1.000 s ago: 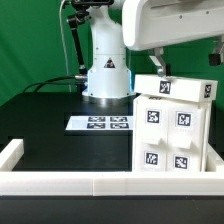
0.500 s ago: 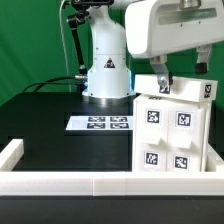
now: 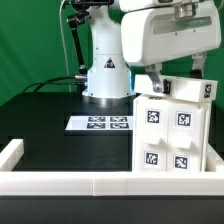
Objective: Assemble cabinet
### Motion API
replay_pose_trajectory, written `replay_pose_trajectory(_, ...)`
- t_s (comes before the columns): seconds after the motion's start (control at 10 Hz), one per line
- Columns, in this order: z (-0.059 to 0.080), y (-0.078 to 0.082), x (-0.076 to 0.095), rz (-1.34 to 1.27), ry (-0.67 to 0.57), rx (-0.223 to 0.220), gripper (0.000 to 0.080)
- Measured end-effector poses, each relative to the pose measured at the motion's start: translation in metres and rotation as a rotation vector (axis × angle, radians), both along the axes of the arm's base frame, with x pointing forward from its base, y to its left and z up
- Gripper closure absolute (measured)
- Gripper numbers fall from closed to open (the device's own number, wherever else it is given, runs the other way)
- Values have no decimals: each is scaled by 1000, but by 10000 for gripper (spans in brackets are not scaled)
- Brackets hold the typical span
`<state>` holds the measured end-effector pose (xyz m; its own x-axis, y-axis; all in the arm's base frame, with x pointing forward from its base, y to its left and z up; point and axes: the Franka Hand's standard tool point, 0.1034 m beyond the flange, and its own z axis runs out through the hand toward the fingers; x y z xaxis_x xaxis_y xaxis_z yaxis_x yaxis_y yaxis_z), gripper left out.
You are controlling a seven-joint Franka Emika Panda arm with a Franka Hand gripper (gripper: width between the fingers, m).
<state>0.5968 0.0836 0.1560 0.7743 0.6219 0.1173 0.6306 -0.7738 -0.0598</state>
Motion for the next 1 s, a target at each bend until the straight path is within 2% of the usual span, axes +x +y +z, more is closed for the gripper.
replay_pose_trajectory(0.1,0,0,0,0,-1,0,90)
replay_pose_trajectory(0.2,0,0,0,0,-1,0,90)
replay_pose_trajectory(0.3,0,-1,0,-1,-1,0,238)
replay_pose_trajectory(0.6,0,-2,1,-31,7,3,238)
replay_pose_trajectory(1.0,0,-4,4,-290,42,19,237)
